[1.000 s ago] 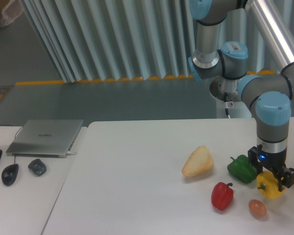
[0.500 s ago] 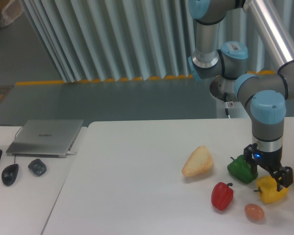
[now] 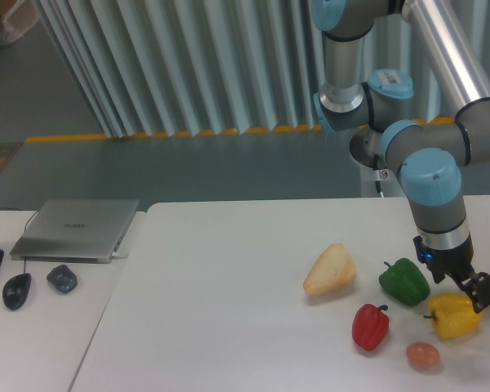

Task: Place the yellow pepper on the table
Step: 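Lift the open gripper up off the yellow pepper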

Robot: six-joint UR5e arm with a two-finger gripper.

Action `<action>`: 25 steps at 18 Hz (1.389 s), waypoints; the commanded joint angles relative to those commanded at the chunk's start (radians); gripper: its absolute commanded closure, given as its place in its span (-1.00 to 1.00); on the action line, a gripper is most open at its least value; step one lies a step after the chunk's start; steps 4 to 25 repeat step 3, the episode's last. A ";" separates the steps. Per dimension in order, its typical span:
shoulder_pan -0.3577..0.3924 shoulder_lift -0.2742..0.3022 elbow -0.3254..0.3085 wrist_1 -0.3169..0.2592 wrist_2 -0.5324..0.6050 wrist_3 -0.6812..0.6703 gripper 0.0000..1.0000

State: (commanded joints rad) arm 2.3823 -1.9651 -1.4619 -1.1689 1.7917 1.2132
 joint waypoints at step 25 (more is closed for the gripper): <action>0.023 0.015 0.005 -0.003 -0.002 0.022 -1.00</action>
